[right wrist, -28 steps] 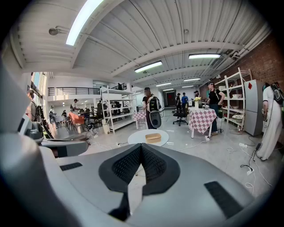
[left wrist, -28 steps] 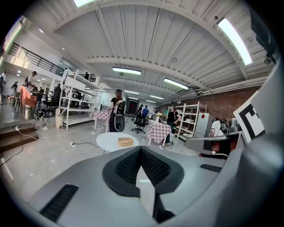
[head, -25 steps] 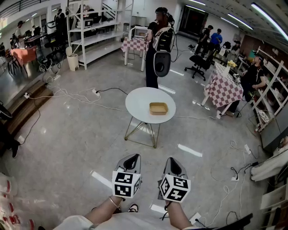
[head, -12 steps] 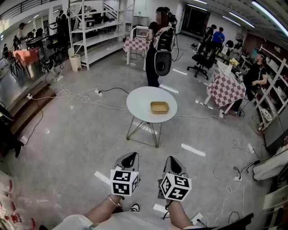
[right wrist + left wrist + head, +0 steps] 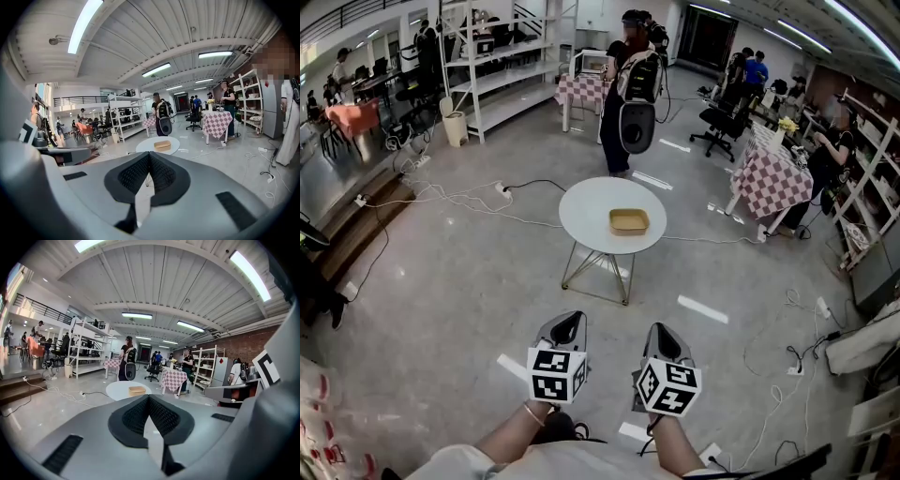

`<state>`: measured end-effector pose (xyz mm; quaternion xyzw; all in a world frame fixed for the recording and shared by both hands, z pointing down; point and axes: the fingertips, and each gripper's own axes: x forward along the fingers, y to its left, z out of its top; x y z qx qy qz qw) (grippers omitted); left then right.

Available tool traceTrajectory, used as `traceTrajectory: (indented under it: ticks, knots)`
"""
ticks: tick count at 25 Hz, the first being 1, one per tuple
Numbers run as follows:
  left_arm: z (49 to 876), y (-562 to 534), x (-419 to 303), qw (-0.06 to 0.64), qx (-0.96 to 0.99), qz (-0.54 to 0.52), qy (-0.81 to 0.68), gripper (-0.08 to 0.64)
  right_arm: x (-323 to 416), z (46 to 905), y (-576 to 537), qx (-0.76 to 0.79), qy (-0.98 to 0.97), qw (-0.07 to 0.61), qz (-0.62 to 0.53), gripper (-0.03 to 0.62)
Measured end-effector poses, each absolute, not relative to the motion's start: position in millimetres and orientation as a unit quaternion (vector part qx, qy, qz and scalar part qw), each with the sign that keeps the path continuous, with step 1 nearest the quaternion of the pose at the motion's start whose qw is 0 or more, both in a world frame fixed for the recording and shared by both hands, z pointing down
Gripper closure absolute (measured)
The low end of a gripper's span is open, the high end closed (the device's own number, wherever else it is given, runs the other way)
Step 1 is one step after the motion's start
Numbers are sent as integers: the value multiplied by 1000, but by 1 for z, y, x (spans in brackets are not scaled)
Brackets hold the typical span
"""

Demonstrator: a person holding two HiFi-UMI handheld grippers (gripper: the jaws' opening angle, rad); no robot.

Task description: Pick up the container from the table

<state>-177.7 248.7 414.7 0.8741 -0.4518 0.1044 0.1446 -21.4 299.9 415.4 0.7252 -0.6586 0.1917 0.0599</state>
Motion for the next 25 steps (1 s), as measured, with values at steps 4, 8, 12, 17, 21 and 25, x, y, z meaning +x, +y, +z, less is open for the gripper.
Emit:
traceTrajectory:
  ticks: [4,8,12,17,21,25]
  knots:
    - [410,241,-172,144,874,101,-452,545,-17,407,290,724,-663,60,180,568]
    - [410,231,-171,146,874,99,-452,545,-13,403,280,728,-661,55,174,568]
    - [410,218,-162,148,875,95,-450,545,-4,403,271,731,-658,57,173,568]
    - [411,194,-149,148,881,89,-441,545,9,400,249,738,-651,56,168,568]
    - [413,172,-143,152,882,87,-437,545,15,398,228,742,-647,55,165,568]
    - [419,148,-138,154,883,89,-434,545,21,400,207,746,-643,57,164,568]
